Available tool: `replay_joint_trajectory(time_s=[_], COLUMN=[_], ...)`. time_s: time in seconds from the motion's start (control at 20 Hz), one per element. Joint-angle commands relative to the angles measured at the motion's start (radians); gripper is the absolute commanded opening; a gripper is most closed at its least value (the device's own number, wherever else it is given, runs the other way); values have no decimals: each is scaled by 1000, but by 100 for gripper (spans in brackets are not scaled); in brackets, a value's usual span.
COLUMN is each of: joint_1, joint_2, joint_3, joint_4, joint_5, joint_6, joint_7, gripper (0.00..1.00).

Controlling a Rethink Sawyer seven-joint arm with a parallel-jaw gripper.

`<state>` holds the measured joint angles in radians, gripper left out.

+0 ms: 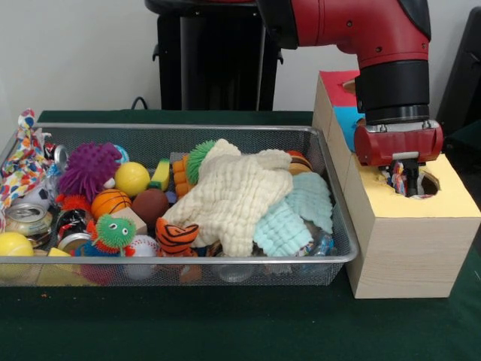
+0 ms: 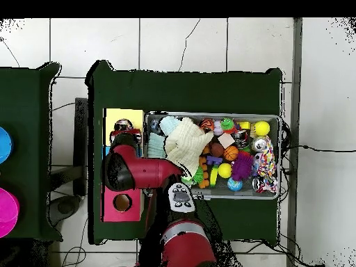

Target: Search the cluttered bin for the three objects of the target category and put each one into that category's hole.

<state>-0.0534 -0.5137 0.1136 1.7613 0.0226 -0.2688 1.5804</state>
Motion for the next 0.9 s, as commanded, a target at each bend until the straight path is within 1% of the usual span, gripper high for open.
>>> replay_joint_trajectory(time_s=[0.05,0.1,0.4,0.9], joint_1=[-47,-46,-44,-42], joint_2=[82,80,58,20], joint_3=[-38,-38,-36,-33], joint_4=[50,50,43,45], joint_5=[33,28,38,39], joint_6=[197,191,253,293], joint_7=[153,150,136,132], gripper=[0,0,0,0])
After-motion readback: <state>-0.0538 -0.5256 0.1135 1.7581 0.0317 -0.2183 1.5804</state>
